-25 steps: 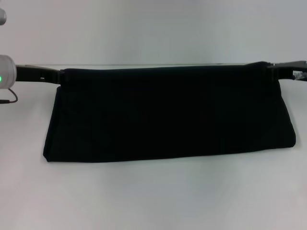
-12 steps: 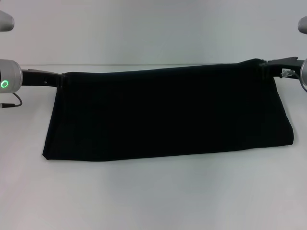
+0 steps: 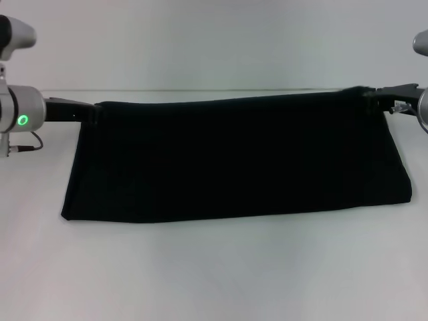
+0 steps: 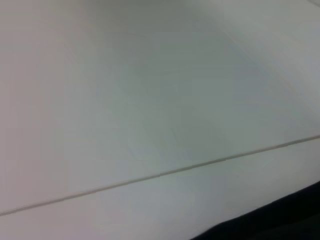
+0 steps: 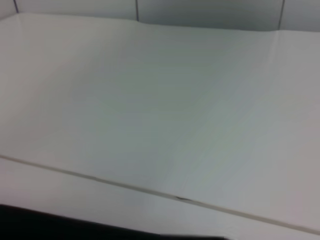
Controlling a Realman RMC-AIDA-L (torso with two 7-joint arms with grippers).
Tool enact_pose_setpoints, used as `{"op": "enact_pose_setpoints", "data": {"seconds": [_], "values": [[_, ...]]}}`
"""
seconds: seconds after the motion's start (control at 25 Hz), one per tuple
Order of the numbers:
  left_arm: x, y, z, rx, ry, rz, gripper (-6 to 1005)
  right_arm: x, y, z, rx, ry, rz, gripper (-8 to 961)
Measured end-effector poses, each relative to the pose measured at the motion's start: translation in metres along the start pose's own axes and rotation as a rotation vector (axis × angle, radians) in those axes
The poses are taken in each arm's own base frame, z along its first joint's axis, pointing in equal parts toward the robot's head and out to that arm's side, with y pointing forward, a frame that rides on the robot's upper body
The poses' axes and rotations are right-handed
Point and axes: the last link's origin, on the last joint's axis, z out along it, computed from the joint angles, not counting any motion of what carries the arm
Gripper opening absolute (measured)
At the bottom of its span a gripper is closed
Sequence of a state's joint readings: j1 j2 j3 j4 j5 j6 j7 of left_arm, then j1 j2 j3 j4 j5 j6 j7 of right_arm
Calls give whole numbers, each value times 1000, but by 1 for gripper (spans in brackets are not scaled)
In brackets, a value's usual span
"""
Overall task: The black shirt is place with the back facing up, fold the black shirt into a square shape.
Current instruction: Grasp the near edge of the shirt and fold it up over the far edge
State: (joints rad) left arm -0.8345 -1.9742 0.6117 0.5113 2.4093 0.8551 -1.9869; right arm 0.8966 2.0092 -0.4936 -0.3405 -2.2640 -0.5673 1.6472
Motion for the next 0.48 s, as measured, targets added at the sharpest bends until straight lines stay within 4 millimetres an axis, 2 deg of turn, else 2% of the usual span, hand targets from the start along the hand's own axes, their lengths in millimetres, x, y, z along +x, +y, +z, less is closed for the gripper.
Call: {"op": "enact_pose_setpoints", "data": {"seconds": [0.2,0.36,0.48], "values": [[-4,9,14,67,4,53,108,3,-4,-2,15,10,-25,162],[-6,9,18,110,27,34,175,4,-15,-5,65,5,-30,231],[-6,7,16,114,34,-5,289,6,-22,-8,72,5,-18,286]]}}
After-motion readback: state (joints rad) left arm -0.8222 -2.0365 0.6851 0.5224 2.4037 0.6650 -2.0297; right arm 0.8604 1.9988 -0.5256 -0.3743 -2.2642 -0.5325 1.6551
